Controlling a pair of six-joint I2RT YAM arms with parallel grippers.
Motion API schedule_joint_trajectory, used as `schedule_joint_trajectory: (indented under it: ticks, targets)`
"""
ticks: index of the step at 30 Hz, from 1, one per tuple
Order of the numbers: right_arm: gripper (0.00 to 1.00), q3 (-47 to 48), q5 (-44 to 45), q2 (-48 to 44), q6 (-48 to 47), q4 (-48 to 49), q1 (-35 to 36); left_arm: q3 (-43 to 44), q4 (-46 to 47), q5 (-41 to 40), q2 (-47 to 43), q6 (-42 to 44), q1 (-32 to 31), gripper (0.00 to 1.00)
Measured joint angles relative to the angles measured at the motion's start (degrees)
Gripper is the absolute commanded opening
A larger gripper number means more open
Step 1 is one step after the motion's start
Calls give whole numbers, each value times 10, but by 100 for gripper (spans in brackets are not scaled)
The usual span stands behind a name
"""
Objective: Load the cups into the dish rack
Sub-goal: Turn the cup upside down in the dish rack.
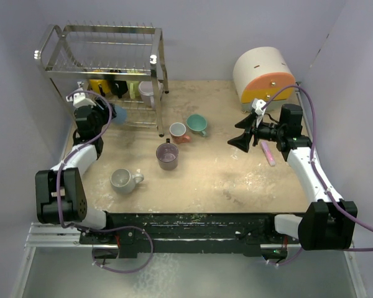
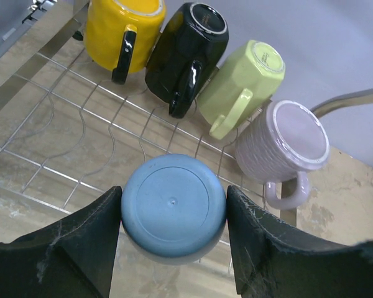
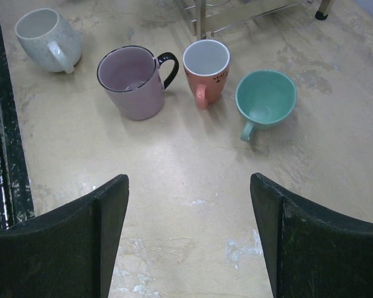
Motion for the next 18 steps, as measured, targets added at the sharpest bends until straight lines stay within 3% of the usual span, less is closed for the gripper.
schedule_joint_trajectory:
  ticks: [18]
  targets:
    - [80,0,5,0,0,0,-1,130,23,-22,153,122,20,0]
